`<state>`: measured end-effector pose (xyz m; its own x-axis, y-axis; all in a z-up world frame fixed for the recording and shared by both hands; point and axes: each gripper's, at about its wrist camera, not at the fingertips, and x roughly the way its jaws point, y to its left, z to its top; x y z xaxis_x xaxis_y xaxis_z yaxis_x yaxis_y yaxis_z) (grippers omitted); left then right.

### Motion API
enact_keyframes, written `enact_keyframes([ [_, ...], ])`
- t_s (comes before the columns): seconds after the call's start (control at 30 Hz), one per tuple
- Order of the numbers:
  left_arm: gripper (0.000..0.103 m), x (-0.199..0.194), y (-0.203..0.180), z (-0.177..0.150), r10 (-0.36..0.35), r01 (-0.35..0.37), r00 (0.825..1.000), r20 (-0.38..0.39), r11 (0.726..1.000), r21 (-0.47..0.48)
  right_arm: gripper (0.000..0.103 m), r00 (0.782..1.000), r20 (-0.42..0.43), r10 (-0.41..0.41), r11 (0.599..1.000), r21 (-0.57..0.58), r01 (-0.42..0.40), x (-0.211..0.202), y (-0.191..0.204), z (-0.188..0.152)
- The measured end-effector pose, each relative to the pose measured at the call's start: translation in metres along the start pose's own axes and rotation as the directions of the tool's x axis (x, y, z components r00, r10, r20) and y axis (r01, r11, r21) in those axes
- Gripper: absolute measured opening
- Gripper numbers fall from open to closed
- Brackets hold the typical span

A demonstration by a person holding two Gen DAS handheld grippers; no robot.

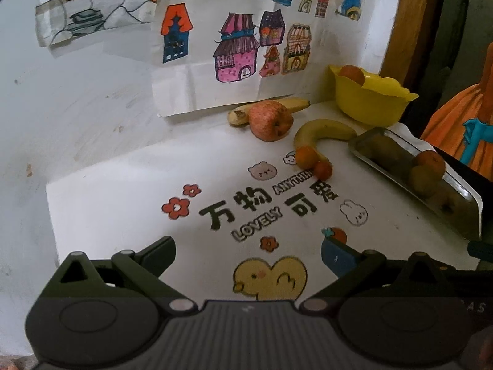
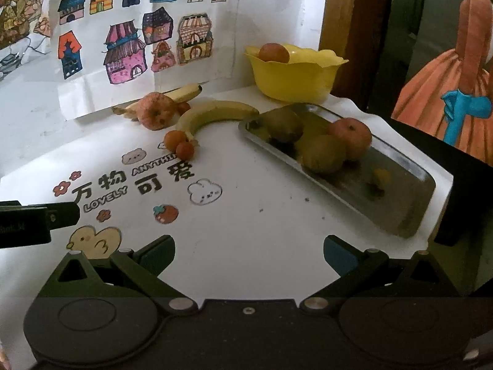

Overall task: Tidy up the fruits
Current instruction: 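Lift both tools away from the metal tray, then grasp a red cherry tomato with the right tool while the left tool grasps a small orange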

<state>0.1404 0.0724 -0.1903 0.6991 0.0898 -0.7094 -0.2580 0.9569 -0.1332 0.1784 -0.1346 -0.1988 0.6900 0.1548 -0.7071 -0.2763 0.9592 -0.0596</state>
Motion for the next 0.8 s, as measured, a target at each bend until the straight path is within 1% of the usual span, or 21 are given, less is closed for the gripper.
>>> enact_keyframes([
  [0.13,0.103,0.014,-0.005,0.011,0.006,-0.006,1.0,0.005,1.0,-0.006,0.102,1.0,0.005,0.029,1.0,-0.004,-0.029,0.016,-0.004,0.011],
  [0.4,0.103,0.055,-0.014,0.044,0.005,-0.005,1.0,0.013,1.0,-0.001,0.102,0.99,-0.001,0.142,0.987,-0.075,-0.142,0.057,-0.004,0.037],
  [0.57,0.103,0.083,-0.011,0.061,0.021,-0.021,1.0,-0.002,0.999,-0.03,0.094,0.979,-0.025,0.204,0.968,-0.146,-0.205,0.085,0.002,0.053],
  [0.73,0.102,0.105,-0.013,0.072,0.02,-0.02,1.0,-0.013,1.0,-0.012,0.083,0.963,-0.031,0.267,0.94,-0.211,-0.268,0.108,0.009,0.068],
  [0.8,0.102,0.112,-0.016,0.075,0.01,-0.01,1.0,-0.02,1.0,-0.001,0.078,0.957,-0.036,0.289,0.928,-0.234,-0.29,0.116,0.013,0.072],
])
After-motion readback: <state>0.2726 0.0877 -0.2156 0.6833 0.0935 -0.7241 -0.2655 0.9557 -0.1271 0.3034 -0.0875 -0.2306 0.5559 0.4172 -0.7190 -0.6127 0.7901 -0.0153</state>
